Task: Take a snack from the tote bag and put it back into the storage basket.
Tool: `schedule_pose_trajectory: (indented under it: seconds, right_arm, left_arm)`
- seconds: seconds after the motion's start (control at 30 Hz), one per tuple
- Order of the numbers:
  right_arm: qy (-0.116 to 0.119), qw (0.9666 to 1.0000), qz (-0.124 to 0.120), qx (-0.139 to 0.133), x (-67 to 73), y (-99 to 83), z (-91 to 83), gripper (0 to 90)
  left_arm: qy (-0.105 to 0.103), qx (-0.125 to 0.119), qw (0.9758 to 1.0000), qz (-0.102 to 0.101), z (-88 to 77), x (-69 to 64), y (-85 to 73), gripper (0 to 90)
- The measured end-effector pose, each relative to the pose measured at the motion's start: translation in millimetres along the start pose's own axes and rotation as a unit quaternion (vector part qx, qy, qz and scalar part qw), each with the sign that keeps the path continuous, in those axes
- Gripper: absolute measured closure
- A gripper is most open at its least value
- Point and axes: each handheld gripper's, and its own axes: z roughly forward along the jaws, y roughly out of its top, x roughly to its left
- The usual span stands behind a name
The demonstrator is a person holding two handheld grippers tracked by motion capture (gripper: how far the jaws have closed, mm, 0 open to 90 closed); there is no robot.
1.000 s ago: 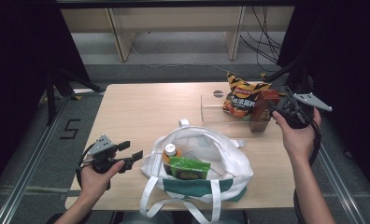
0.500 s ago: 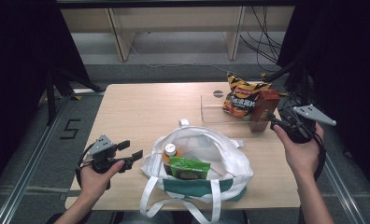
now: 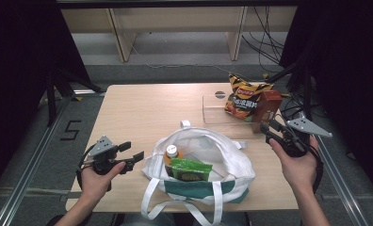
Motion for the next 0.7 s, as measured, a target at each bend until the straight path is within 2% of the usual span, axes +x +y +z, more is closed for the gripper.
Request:
schedule_pose_trajectory:
  seconds: [0.1, 0.13, 0.37, 0.4, 0.43, 0.47, 0.53, 0.63, 0.7]
  right_arm:
    - [0.012, 0.9998, -0.014, -0.002, 3.9, -2.4, 1.2, 59.8]
    - [0.018, 0.9998, -0.007, 0.001, 7.3, -2.9, 0.8, 59.8]
    - [0.044, 0.9989, -0.019, 0.003, 23.4, -3.0, -0.1, 59.8]
    - [0.042, 0.9986, -0.034, -0.003, 23.0, -3.2, 0.9, 59.8]
    - [0.05, 0.9983, -0.028, 0.0, 24.7, -3.3, 1.1, 59.8]
    - [0.05, 0.9983, -0.031, 0.002, 25.9, -3.5, 0.9, 59.7]
    - [0.058, 0.9982, -0.016, 0.008, 30.8, -4.4, 0.3, 59.7]
    - [0.061, 0.9975, -0.034, 0.001, 33.6, -5.3, 1.9, 59.4]
    - [0.069, 0.9973, -0.025, 0.012, 37.9, -5.8, 0.2, 59.1]
  left_arm:
    - [0.0, 0.0, 1.0, 0.005, -0.1, 0.3, 0.1, 28.3]
    - [0.0, 0.0, 1.0, 0.004, -0.1, 0.2, 0.2, 28.3]
    - [0.0, 0.0, 1.0, 0.006, -0.4, 0.1, 0.2, 28.3]
    - [0.001, -0.001, 1.0, 0.0, -0.2, -0.3, -0.1, 28.3]
    - [0.001, -0.001, 1.0, 0.0, -0.3, -0.2, 0.0, 28.3]
    - [0.001, -0.001, 1.0, 0.0, -0.5, -0.1, -0.1, 28.3]
    - [0.001, 0.0, 1.0, 0.0, -0.4, 0.1, -0.3, 28.3]
    - [0.0, -0.001, 1.0, 0.0, -0.2, 0.0, -0.3, 28.3]
    - [0.0, -0.001, 1.0, 0.001, -0.2, -0.3, -0.2, 28.3]
